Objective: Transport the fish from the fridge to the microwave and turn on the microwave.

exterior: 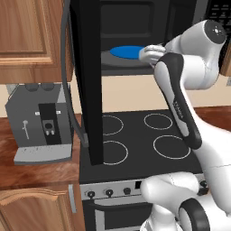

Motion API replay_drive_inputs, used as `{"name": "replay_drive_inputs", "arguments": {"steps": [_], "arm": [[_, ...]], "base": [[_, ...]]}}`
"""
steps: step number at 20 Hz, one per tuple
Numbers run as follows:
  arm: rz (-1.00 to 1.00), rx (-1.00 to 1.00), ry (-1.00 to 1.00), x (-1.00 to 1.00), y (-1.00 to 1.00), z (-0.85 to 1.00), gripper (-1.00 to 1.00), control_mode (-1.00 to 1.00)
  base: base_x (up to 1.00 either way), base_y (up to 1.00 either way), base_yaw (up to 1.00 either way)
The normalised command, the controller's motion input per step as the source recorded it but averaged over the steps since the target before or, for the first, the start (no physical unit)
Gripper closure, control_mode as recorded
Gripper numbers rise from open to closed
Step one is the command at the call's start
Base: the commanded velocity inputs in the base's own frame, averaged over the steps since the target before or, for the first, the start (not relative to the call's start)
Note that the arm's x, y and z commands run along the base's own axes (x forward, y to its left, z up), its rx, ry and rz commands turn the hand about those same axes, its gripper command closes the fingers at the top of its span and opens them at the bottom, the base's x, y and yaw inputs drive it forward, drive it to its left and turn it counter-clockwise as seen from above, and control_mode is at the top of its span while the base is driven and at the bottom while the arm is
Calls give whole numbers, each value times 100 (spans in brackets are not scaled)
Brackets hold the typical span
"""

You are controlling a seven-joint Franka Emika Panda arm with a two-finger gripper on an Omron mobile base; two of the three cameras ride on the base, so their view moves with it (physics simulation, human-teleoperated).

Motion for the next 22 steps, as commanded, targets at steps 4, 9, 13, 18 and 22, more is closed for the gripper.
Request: {"name": "replay_drive_inputs", "arguments": {"steps": [4,9,13,18,22], "arm": [[0,-4,0,43,0,7,100,-100],[0,-4,0,46,0,9,100,-100],[0,-5,0,48,2,9,100,-100],[0,-1,4,51,0,1,100,-100],[0,-1,3,49,0,0,100,-100]], "base": [[0,0,0],[0,0,0],[0,0,0],[0,0,0],[0,0,0]]}}
